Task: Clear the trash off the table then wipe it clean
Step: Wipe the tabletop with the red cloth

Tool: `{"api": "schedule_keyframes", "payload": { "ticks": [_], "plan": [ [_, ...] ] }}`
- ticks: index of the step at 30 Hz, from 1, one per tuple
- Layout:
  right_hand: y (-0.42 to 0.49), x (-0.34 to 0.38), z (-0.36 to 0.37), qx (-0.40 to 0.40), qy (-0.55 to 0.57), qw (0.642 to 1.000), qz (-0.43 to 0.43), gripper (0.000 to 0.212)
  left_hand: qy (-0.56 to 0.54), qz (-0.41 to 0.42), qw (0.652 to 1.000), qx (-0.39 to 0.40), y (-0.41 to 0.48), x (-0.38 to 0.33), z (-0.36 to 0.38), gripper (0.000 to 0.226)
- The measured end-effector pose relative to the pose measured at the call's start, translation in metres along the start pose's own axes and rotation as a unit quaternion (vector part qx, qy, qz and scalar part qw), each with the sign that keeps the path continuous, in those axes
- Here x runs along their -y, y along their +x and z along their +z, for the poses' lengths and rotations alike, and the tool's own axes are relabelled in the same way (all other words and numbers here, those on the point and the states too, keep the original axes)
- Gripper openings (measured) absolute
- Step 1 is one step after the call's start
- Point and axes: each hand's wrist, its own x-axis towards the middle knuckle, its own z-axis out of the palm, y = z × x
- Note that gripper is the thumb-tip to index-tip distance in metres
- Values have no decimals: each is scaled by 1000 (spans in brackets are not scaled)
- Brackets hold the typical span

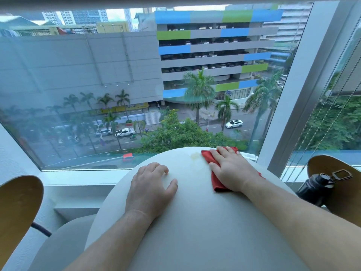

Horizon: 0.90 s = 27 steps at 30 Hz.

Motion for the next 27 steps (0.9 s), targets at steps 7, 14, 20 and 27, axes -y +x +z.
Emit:
{"api": "schedule_keyframes", "payload": {
  "ticks": [7,14,20,27],
  "plan": [
    [21,50,6,1,7,997,-74,62,-79,-160,981,-77,15,23,-19,46],
    [-19,26,0,1,23,992,-127,56,-65,-322,937,117,21,75,-49,54],
    [22,24,4,4,9,999,-44,59,-84,-326,925,174,7,87,-49,51],
    [54,86,11,21,7,998,-65,61,-272,-333,898,96,0,93,-48,34]
  ]
}}
